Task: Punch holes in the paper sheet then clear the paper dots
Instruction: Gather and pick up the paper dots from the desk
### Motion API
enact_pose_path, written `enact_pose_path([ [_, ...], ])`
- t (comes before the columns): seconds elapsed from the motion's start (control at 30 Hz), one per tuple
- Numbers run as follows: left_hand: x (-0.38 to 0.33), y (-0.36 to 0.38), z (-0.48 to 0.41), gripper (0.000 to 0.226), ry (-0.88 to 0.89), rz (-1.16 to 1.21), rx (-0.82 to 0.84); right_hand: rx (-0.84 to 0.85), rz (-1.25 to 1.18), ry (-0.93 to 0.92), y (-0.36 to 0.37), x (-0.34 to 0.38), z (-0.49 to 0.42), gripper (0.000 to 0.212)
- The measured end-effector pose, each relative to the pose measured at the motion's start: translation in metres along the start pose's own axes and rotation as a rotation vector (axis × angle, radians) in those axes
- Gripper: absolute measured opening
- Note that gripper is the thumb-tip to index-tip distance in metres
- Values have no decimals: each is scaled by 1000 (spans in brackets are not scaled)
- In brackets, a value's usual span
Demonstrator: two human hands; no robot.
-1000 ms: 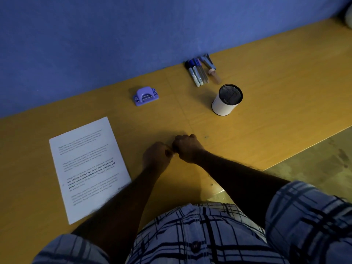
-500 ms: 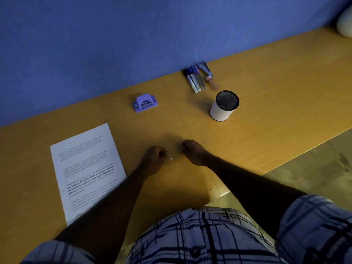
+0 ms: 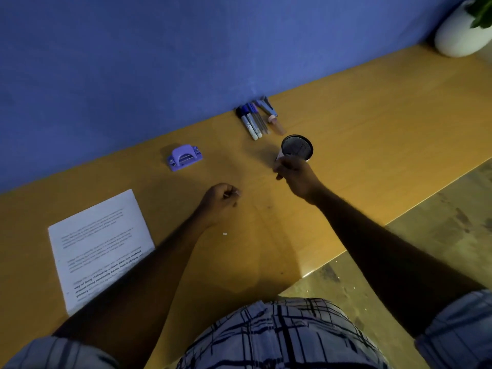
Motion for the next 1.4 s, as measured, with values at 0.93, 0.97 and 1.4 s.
enact_pose_path([
  [0.93, -84, 47, -61, 8, 180, 171, -42, -133, 602, -26, -86, -33, -65, 18],
  [0.97, -84, 48, -61, 8, 176, 173, -44, -141, 625, -23, -87, -34, -65, 17],
  [1.4, -77, 51, -59, 11, 135, 203, -9, -71, 902, -80, -88, -28, -60, 27],
])
Point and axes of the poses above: each hand's wrist, its own z-axis away from the middle knuckle, its own y-axis out of the palm, x = y × z, the point moved 5 cm from there along -z, towards the middle knuckle, and after that the axes turned 14 degrees about z, right-handed, at the moved point
